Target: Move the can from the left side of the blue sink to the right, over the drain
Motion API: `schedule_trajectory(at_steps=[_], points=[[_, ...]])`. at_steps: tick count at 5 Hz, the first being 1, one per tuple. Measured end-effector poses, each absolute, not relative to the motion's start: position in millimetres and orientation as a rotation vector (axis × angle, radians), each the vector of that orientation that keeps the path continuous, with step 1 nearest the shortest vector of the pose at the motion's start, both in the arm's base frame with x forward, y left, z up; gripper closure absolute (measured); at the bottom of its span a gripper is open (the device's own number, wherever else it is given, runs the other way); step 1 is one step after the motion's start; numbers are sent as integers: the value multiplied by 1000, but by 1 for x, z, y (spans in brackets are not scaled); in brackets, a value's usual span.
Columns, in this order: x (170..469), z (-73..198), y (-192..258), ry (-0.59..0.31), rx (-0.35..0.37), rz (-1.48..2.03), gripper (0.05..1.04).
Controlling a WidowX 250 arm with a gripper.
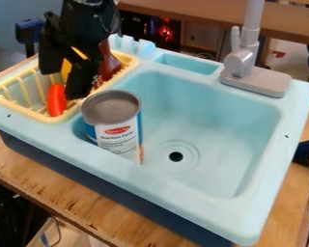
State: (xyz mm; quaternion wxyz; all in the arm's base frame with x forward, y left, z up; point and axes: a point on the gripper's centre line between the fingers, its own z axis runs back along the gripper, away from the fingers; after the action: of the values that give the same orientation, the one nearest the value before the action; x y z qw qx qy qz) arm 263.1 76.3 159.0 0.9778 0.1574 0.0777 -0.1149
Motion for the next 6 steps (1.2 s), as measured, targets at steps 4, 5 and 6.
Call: schedule_trajectory(at_steps=[4, 5, 6], points=[[274, 157, 61, 113, 332, -278, 84], [276, 152, 55, 94, 311, -307, 84], [278, 152, 39, 87, 304, -359, 84]])
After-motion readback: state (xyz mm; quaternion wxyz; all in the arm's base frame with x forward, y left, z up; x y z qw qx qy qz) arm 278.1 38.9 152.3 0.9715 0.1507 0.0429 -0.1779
